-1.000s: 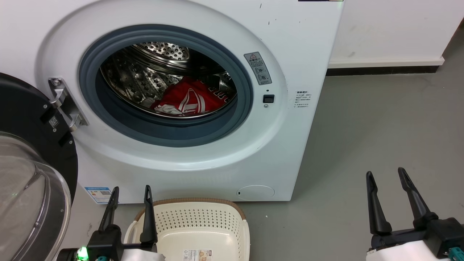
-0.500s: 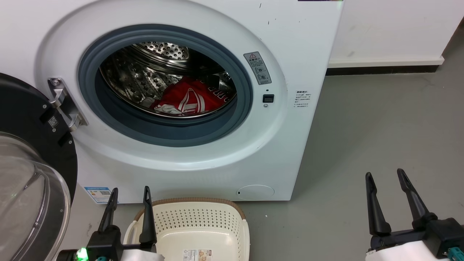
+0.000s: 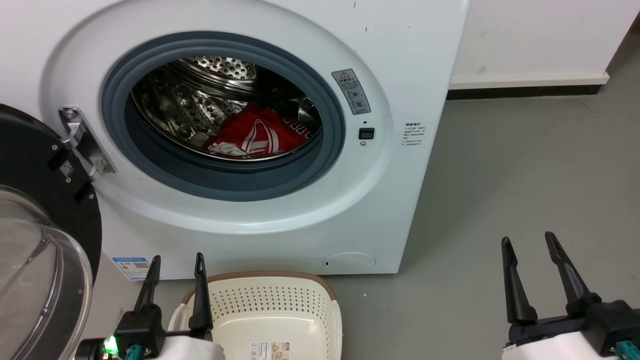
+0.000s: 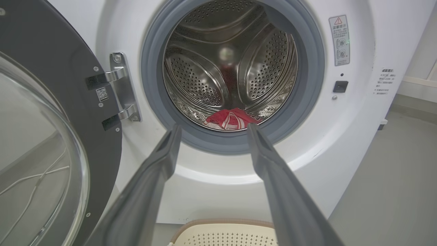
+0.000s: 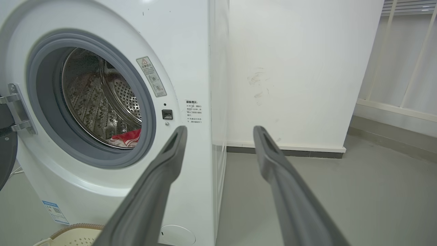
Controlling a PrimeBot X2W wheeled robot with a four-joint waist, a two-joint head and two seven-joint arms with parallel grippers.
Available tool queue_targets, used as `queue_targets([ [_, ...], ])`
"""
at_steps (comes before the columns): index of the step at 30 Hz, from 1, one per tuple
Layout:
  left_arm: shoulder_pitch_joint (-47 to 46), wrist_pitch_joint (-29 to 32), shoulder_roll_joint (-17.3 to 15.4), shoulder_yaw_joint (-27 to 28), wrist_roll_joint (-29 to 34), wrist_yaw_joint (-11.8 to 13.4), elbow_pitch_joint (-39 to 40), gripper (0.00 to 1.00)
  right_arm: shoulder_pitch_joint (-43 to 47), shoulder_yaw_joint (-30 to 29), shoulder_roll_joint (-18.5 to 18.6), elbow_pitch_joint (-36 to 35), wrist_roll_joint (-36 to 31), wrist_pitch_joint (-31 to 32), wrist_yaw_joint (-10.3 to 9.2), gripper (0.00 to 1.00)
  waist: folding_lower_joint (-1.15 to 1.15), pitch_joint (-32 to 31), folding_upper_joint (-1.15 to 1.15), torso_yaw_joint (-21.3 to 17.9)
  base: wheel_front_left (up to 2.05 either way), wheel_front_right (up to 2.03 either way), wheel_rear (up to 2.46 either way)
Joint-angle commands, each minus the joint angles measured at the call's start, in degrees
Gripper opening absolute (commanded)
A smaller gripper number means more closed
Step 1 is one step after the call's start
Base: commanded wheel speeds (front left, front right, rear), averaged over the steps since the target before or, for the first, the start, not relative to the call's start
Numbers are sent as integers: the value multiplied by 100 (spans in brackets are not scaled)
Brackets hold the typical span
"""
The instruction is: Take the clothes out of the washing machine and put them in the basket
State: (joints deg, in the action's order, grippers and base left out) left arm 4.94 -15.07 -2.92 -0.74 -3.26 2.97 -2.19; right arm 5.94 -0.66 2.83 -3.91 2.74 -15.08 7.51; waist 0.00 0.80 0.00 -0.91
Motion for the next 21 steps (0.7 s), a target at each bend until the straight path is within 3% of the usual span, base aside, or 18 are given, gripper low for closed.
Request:
queue_targets([
  [1,-191,-16,3,73,-20,-92,-107,100,-60,32,9,-31,14,-14,-4,100,0,42,0,-31,0,0,0],
  [13,-1621,-16,-229,488,50,-608,-899,100,-428,139,9,-178,13,-14,-4,100,0,692,0,-393,0,0,0],
  [14,-2178,-16,-296,583,4,-681,-1201,100,-586,131,8,-205,51,-14,-4,100,0,979,0,-513,0,0,0],
  [21,-3489,-15,-725,683,72,-827,-2136,100,-1009,208,7,-271,156,-14,-4,100,0,1693,0,-837,0,0,0],
])
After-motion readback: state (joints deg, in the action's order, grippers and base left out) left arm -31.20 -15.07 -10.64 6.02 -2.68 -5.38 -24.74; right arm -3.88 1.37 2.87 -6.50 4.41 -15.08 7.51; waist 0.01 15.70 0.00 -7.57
